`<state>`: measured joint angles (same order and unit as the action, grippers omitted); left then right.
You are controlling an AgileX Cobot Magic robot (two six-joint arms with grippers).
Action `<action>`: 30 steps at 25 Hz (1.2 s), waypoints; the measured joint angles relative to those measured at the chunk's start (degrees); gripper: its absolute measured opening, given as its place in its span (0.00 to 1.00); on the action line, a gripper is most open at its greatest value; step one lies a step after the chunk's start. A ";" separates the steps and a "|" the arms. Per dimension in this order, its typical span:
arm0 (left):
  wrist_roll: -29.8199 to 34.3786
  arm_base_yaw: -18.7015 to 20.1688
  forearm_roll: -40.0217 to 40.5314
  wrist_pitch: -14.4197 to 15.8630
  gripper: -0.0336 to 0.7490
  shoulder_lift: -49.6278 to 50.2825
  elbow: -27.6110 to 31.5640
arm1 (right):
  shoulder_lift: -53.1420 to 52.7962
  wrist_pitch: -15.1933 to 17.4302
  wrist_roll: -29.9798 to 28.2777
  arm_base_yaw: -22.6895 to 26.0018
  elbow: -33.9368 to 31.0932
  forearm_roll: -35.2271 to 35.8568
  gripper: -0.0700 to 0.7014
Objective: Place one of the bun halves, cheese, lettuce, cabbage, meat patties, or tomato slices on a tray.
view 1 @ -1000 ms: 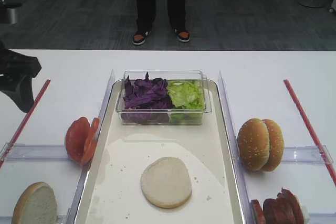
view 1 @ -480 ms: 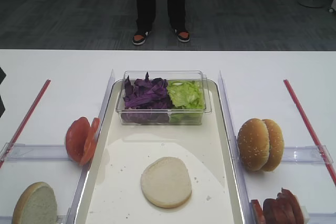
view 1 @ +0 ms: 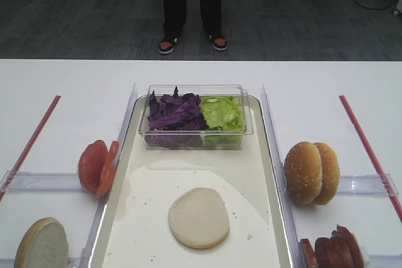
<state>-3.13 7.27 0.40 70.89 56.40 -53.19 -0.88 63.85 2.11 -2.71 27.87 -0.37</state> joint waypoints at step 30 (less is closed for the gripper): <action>-1.39 0.00 2.46 1.07 0.71 -30.75 20.72 | 0.00 0.00 0.00 0.00 0.00 0.00 0.99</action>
<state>-4.52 7.27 2.87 71.96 25.65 -32.47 -0.88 63.85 2.11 -2.71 27.87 -0.37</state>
